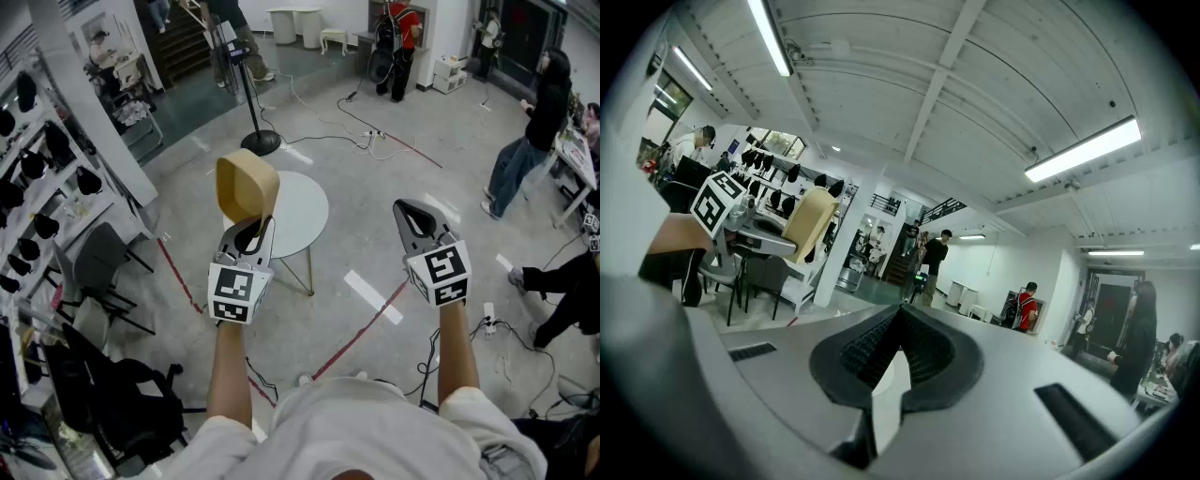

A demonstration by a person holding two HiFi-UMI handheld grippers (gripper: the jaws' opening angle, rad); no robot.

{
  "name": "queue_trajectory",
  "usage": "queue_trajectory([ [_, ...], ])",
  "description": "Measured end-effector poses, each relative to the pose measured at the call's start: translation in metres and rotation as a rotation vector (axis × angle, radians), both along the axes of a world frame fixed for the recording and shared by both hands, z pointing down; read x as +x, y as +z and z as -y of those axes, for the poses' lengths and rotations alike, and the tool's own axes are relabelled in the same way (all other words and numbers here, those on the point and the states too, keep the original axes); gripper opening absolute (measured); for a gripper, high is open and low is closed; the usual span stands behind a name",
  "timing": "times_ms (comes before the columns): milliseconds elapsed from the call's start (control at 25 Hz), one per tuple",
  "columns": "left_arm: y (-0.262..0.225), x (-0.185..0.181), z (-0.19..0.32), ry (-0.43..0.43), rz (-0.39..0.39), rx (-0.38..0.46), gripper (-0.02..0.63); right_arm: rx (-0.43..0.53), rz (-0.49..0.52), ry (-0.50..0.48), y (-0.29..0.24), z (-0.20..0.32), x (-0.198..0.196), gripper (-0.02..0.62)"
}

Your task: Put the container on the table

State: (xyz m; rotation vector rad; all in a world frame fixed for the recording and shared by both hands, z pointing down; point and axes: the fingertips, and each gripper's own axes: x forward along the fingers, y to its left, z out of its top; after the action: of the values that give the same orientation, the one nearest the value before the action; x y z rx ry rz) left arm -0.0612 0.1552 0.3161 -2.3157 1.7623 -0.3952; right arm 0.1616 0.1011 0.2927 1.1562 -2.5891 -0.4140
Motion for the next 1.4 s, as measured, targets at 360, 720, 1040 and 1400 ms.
queue_trajectory([
  [360,0.008,0.028,0.013,-0.017,0.003,-0.011,0.020,-0.014,0.024,-0.038,0.012,0.014,0.020,0.014],
  [720,0.036,0.038,0.047,-0.076,0.009,-0.051,0.020,-0.057,0.022,-0.079,0.045,0.058,0.032,0.014],
  [1040,0.059,-0.004,0.152,-0.075,0.034,-0.073,0.020,-0.077,0.016,-0.093,0.067,0.161,-0.016,0.015],
  [1400,0.049,-0.116,0.322,-0.027,0.056,-0.080,0.020,-0.084,0.037,-0.045,0.054,0.315,-0.127,0.015],
])
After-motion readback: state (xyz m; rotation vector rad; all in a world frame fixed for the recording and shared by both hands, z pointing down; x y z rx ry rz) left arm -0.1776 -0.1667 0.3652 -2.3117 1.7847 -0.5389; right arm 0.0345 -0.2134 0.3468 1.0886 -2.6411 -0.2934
